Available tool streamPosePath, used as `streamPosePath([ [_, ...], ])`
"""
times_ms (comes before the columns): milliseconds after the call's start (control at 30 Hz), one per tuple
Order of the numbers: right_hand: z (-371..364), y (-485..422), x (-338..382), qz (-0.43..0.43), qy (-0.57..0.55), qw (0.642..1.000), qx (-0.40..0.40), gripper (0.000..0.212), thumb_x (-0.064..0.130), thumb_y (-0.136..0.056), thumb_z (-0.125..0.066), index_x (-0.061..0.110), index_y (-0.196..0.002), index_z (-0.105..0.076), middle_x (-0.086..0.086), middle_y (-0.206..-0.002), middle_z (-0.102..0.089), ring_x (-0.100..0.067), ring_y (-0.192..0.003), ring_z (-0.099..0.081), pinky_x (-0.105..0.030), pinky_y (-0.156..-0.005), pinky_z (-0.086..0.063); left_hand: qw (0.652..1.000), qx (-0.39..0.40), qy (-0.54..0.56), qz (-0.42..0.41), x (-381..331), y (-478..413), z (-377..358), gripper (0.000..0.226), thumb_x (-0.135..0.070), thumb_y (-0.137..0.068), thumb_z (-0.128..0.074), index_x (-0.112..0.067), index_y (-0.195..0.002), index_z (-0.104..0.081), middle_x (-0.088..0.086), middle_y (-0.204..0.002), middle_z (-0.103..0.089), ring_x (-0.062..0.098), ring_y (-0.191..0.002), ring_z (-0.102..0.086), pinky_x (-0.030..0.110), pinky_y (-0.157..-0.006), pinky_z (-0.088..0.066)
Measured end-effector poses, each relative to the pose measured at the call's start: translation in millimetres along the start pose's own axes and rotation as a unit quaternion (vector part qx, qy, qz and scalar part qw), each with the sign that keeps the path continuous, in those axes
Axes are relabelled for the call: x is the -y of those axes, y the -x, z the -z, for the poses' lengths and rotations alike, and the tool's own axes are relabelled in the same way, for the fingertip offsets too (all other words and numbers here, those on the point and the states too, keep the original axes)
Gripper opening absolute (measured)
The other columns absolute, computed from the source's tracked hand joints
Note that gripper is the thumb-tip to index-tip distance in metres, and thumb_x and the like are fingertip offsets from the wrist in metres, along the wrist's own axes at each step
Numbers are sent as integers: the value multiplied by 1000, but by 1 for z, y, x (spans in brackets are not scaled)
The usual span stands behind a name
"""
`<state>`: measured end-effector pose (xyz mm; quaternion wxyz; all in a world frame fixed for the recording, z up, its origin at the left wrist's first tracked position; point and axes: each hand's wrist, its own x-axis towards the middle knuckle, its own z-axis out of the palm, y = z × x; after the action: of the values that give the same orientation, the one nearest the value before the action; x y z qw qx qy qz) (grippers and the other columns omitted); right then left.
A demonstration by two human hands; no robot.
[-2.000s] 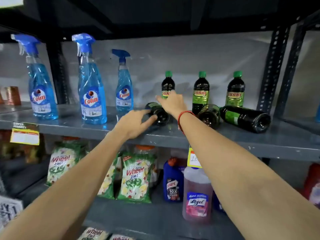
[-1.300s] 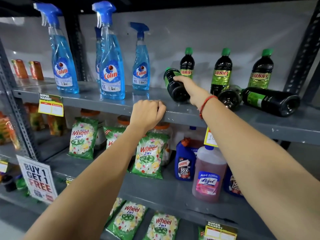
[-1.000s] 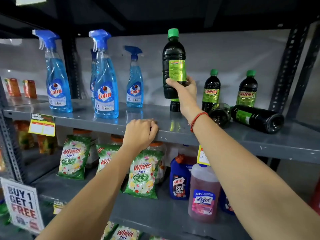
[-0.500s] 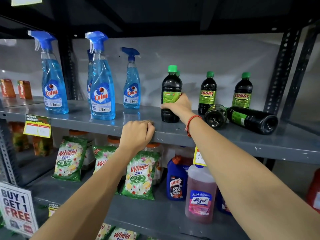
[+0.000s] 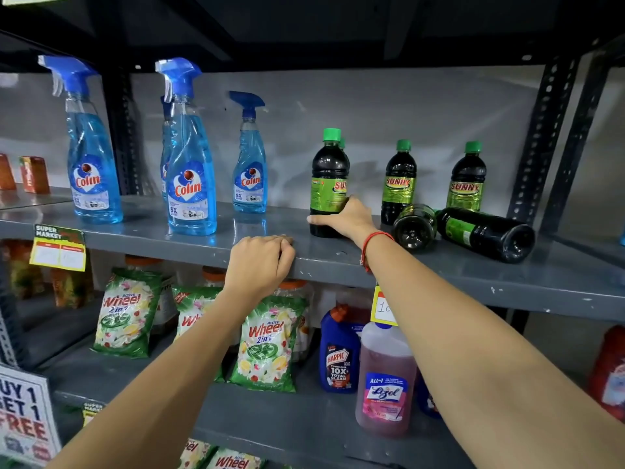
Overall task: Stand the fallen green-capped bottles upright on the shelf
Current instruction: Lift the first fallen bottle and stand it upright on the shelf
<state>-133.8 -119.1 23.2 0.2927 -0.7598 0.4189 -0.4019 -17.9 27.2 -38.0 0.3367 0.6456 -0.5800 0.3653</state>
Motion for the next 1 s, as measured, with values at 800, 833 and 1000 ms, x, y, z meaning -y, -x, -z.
streamPosePath([
  [800, -6, 8, 5, -15, -11, 1000, -13, 79, 36, -64, -88, 10, -126, -48, -6, -125, -58, -23, -117, -55, -31, -95, -45, 1000, 10, 0, 3, 0, 2, -1, 50, -27, -88, -27, -9, -84, -73, 7, -79, -75, 24, -66, -66, 33, -63, -49],
  [833, -7, 9, 5, -16, -8, 1000, -15, 81, 38, -64, -88, 9, -128, -46, -7, -129, -57, -24, -120, -54, -31, -95, -44, 1000, 10, 0, 2, 0, 2, -1, 49, -27, -88, -27, -9, -83, -73, 7, -79, -75, 24, -66, -66, 33, -62, -49],
  [1000, -6, 6, 6, -22, -37, 999, 26, 79, 36, -68, -85, 13, -132, -45, -7, -132, -58, -25, -122, -54, -33, -99, -43, 1000, 8, 2, 2, 1, 3, -3, 49, -27, -88, -27, -9, -80, -72, 6, -77, -74, 24, -65, -66, 33, -61, -49],
])
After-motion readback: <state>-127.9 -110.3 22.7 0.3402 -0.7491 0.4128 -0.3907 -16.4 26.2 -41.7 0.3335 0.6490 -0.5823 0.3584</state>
